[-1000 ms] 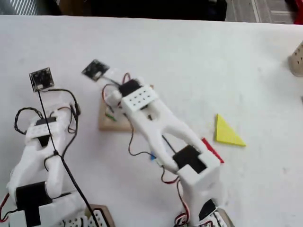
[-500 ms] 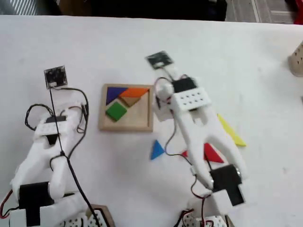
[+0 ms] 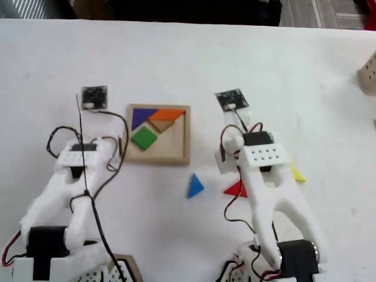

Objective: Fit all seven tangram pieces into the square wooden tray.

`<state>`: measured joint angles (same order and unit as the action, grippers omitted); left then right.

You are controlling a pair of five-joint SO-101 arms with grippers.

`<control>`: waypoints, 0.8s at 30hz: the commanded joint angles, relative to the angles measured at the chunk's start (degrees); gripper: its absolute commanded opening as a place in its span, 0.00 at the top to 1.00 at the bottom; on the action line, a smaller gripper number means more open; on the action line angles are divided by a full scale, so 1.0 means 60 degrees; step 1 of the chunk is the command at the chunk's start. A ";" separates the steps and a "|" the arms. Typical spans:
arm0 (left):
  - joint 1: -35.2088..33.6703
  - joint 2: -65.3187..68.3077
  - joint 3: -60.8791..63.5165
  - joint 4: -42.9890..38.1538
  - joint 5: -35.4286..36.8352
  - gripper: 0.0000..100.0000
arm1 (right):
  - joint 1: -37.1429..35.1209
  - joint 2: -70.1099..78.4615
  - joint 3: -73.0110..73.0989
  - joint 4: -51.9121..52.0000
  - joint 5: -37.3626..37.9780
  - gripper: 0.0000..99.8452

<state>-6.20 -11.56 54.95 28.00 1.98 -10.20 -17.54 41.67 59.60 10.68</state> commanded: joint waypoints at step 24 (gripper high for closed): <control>0.2190 0.1414 -0.1905 0.1070 0.1128 0.98 | 0.0535 -0.0403 0.0147 -0.0198 0.0190 0.98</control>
<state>7.52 -5.67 49.14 34.07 8.22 -7.38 -17.54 42.90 59.08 11.03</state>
